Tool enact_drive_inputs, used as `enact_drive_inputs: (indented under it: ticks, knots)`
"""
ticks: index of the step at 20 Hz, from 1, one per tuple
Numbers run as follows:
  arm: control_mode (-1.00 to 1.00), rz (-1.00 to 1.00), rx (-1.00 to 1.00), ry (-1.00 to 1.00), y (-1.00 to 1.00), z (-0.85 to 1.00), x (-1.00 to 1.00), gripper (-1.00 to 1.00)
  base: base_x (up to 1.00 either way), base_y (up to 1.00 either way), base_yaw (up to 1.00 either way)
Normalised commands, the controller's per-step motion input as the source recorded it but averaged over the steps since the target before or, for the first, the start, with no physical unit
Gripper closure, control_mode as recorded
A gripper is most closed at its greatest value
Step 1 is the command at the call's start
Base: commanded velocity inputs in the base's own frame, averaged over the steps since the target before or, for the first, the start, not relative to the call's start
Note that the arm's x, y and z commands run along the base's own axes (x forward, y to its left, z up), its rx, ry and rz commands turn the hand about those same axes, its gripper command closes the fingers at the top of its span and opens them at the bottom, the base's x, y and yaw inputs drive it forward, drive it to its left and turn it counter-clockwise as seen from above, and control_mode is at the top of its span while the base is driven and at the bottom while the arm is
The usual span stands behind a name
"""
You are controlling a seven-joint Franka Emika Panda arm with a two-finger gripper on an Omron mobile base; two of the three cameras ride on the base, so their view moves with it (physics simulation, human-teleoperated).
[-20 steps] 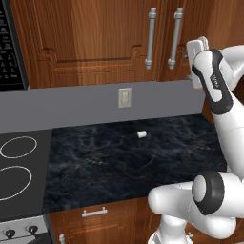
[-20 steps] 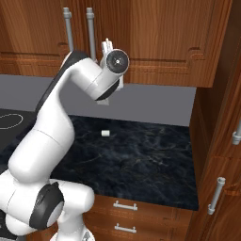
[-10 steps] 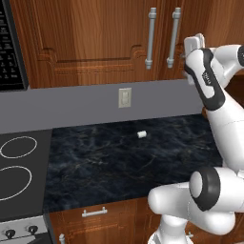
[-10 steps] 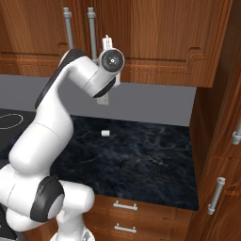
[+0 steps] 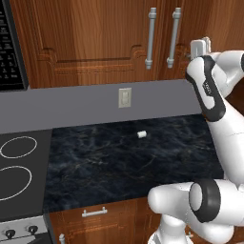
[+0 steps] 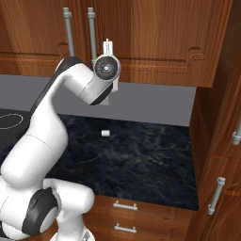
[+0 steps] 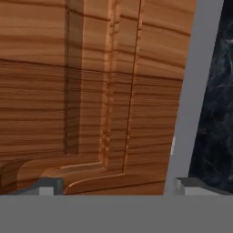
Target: Close all open cabinet doors.
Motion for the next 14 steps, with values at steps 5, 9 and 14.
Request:
enact_drive_inputs:
  ticks: [5, 9, 14]
  knots:
    - [-1.00, -0.17, 0.00, 0.02, -0.02, -0.08, -0.44, -1.00, 0.00, 0.00, 0.00]
    - [-1.00, -0.02, 0.00, 0.00, 0.06, -0.12, -0.44, -1.00, 0.00, 0.00, 0.00]
    - [-1.00, 0.00, -0.04, 0.00, 0.05, -0.12, -0.45, -1.00, 0.00, 0.00, 0.00]
